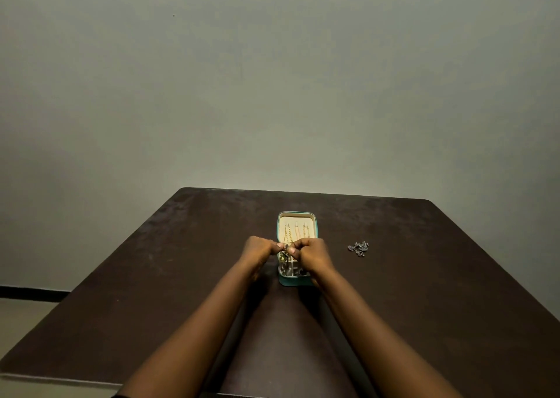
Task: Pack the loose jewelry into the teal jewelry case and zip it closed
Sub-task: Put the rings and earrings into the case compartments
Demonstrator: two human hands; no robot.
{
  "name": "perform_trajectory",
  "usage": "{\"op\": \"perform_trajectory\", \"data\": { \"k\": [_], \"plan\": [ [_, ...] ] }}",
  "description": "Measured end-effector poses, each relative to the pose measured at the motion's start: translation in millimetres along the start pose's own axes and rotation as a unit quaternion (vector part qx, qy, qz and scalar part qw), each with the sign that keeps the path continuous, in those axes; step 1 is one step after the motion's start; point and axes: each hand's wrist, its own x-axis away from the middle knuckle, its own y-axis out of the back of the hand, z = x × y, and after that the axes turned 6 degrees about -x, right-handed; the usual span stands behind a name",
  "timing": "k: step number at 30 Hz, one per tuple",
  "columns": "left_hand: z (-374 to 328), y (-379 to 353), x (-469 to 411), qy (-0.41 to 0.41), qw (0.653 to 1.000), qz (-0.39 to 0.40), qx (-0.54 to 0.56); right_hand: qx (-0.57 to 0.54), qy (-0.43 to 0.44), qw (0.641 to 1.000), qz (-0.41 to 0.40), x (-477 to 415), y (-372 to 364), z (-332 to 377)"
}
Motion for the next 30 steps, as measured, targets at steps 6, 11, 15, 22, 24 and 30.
{"op": "perform_trajectory", "data": {
  "k": [6, 11, 15, 22, 24, 30],
  "plan": [
    [7, 2, -3, -0.067, 0.976, -0.014, -0.205, 0.119, 0.030, 0.992, -0.031, 1, 2, -7],
    [8, 1, -2, -0.088, 0.959, -0.025, -0.269, 0.164, 0.032, 0.986, -0.026, 4, 1, -12],
    [9, 1, -5, -0.090, 0.955, -0.008, -0.284, 0.211, 0.045, 0.976, -0.013, 4, 3, -13],
    [5, 1, -10, -0.103, 0.952, -0.011, -0.287, 0.196, 0.041, 0.979, -0.030, -4, 10, -8],
    [1, -3, -11, -0.109, 0.957, -0.011, -0.269, 0.186, 0.044, 0.981, -0.041, -7, 15, -5],
    [-16, -36, -10, -0.138, 0.961, 0.002, -0.241, 0.213, 0.060, 0.973, -0.061, -12, 36, -6]
  ]
}}
